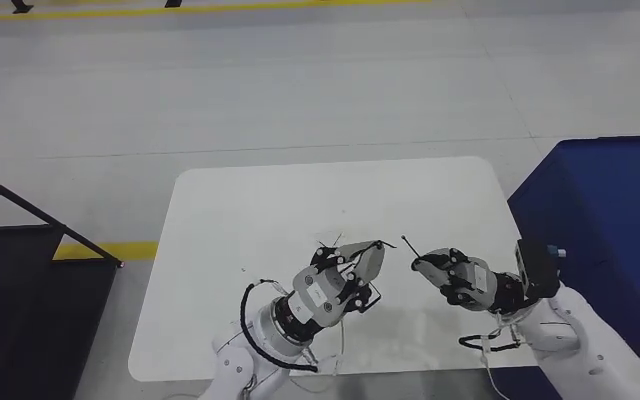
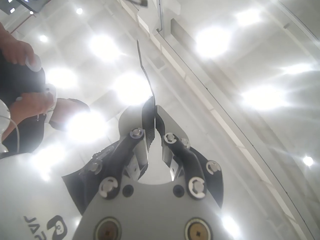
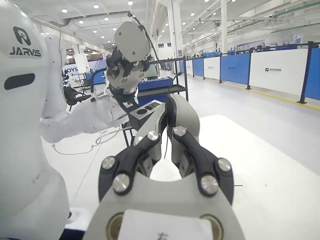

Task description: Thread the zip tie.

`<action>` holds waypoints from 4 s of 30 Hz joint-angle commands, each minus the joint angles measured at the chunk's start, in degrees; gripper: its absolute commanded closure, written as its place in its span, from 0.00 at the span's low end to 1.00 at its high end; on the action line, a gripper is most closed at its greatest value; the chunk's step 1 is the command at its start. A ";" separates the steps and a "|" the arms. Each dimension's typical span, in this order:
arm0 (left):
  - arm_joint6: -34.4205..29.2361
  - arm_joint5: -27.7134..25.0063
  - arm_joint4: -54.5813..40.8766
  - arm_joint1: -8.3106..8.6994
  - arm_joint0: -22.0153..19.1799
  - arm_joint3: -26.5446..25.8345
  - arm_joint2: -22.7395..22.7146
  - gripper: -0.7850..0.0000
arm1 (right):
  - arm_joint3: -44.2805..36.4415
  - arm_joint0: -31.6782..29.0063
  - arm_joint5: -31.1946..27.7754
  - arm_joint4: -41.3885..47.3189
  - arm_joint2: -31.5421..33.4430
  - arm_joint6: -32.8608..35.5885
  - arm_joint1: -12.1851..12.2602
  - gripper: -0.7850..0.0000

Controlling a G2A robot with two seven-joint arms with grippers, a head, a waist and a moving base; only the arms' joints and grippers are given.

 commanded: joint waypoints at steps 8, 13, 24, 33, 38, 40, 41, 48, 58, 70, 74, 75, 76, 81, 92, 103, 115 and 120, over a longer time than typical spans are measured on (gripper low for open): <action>-2.64 -2.01 1.63 0.44 -0.59 -0.41 1.80 1.00 | -1.09 0.37 0.00 2.18 0.00 3.25 0.46 1.00; -3.64 -3.02 2.06 0.68 -1.05 -0.03 1.91 1.00 | -1.09 0.37 0.00 2.18 0.00 3.25 0.46 1.00; -4.18 -4.23 2.03 1.17 -2.62 1.49 1.97 1.00 | -1.09 0.37 0.00 2.18 0.00 3.25 0.46 1.00; -3.41 -4.26 1.33 1.58 -3.46 2.13 2.13 1.00 | -1.09 0.37 0.00 2.18 0.00 3.25 0.46 1.00; -3.08 -4.56 0.96 1.77 -3.96 2.54 2.22 1.00 | -1.09 0.37 0.00 2.18 0.00 3.25 0.46 1.00; -2.86 -4.61 0.87 1.84 -4.15 2.76 2.24 1.00 | -1.09 0.37 0.00 2.18 0.00 3.25 0.46 1.00; -2.76 -4.61 0.79 1.88 -4.22 2.91 2.27 1.00 | -1.09 0.37 0.00 2.18 0.00 3.25 0.46 1.00; -1.46 -4.48 0.17 2.19 -4.42 3.36 2.35 1.00 | -1.09 0.37 0.00 2.18 0.00 3.25 0.46 1.00; 9.60 -5.77 -11.89 2.14 -4.18 4.24 2.48 1.00 | -1.09 0.37 0.00 2.18 0.00 3.25 0.46 1.00; 29.65 -9.81 -30.52 2.01 -6.16 4.53 2.46 1.00 | -1.09 0.37 0.00 2.18 0.00 3.25 0.46 1.00; 32.32 -9.98 -34.04 2.13 -6.55 4.02 2.25 1.00 | -1.09 0.37 0.00 2.18 0.00 3.25 0.46 1.00; 32.78 -9.82 -34.84 2.17 -6.58 3.91 2.29 1.00 | -1.09 0.37 0.00 2.18 0.00 3.25 0.46 1.00; 33.22 -9.87 -35.12 2.23 -6.62 3.77 2.20 1.00 | -1.09 0.37 0.00 2.18 0.00 3.25 0.46 1.00; 36.09 -9.20 -41.19 2.37 -6.48 3.13 2.81 1.00 | -1.09 0.37 0.00 2.18 0.00 3.25 0.46 1.00; 32.15 -5.38 -36.47 3.12 -6.71 2.28 2.37 1.00 | -1.09 0.37 0.00 2.18 0.00 3.25 0.46 1.00; 25.96 -2.52 -34.06 3.99 -5.83 -3.91 -1.83 1.00 | -0.87 0.73 1.67 4.54 0.75 5.13 0.27 1.00; 31.91 -4.83 -15.34 5.20 -11.07 5.98 -5.66 1.00 | 2.50 2.04 4.96 10.38 5.52 7.97 0.03 1.00; 29.92 -5.70 -14.59 5.17 -11.59 6.07 -5.82 1.00 | 2.50 2.04 4.96 10.38 5.52 7.97 0.03 1.00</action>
